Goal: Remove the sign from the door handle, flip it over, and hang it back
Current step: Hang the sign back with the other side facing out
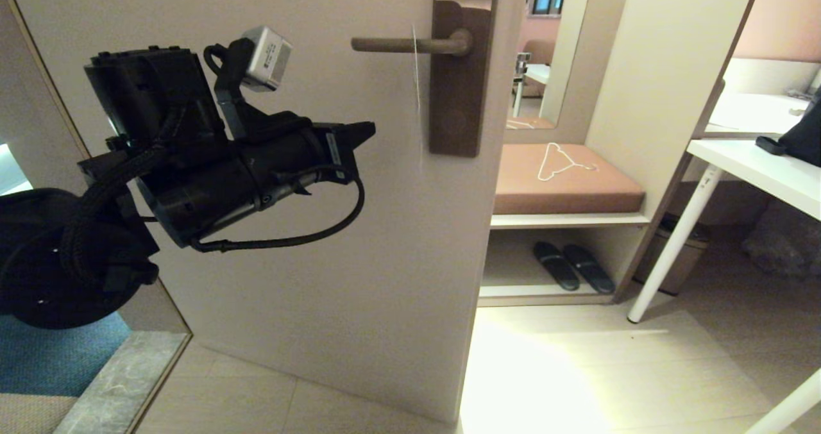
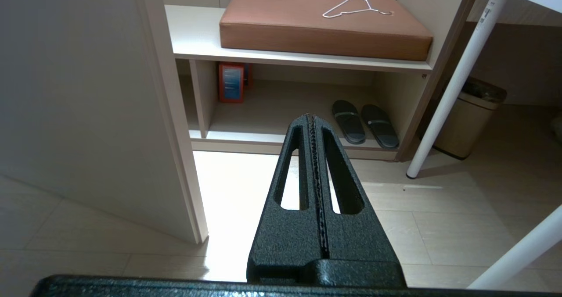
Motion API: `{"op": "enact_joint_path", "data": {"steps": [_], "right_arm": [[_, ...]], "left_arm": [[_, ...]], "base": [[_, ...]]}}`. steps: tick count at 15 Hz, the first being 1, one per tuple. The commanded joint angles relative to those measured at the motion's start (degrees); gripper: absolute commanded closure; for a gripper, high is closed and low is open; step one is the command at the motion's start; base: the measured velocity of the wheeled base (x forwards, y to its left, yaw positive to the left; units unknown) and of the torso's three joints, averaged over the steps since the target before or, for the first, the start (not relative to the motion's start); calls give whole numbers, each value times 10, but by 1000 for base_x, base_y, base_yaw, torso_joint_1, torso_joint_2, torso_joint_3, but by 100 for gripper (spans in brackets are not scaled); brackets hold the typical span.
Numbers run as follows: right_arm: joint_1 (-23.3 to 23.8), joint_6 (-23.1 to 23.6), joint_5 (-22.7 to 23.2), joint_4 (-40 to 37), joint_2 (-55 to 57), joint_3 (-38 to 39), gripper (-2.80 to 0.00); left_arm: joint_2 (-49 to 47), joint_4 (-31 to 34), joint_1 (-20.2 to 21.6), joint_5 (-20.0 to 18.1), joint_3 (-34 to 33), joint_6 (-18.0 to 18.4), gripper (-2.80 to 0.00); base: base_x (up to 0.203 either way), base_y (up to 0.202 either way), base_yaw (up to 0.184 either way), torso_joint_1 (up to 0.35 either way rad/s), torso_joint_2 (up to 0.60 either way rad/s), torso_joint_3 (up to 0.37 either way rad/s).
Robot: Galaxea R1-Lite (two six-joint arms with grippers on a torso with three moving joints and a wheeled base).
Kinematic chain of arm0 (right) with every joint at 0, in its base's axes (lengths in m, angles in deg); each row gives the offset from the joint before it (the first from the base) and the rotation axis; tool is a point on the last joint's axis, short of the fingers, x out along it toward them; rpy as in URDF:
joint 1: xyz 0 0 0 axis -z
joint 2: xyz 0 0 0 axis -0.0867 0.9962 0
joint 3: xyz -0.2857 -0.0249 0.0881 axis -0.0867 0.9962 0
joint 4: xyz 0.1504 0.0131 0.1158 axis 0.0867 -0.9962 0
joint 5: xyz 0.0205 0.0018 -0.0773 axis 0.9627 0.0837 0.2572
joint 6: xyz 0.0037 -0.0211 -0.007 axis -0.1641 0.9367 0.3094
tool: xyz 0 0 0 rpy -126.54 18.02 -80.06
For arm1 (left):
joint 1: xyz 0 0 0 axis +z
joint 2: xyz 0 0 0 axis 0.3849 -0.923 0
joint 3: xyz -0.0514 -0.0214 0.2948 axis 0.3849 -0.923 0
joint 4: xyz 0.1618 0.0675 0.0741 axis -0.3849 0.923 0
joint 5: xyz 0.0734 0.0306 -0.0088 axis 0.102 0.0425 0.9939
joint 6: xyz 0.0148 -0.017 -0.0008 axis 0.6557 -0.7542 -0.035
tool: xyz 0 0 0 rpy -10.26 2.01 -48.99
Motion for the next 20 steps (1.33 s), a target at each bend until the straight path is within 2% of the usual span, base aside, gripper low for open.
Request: {"op": "enact_joint_path", "data": {"steps": [1, 4, 10, 17, 20], "right_arm": [[0, 0, 0, 0, 1, 0, 0], [0, 0, 0, 0, 1, 0, 0], [0, 0, 0, 0, 1, 0, 0], [0, 0, 0, 0, 1, 0, 0], [0, 0, 0, 0, 1, 0, 0]], "left_arm": [[-24, -3, 0, 0, 2, 0, 0], [-50, -5, 0, 0, 17, 0, 0], [-103, -2, -6, 1, 114, 0, 0], [-142, -1, -85, 5, 163, 28, 0], [-153, -1, -96, 5, 172, 29, 0]], "base": [[0, 0, 0, 0, 0, 0], [0, 0, 0, 0, 0, 0], [0, 0, 0, 0, 0, 0], [0, 0, 0, 0, 0, 0], [0, 0, 0, 0, 0, 0]]}}
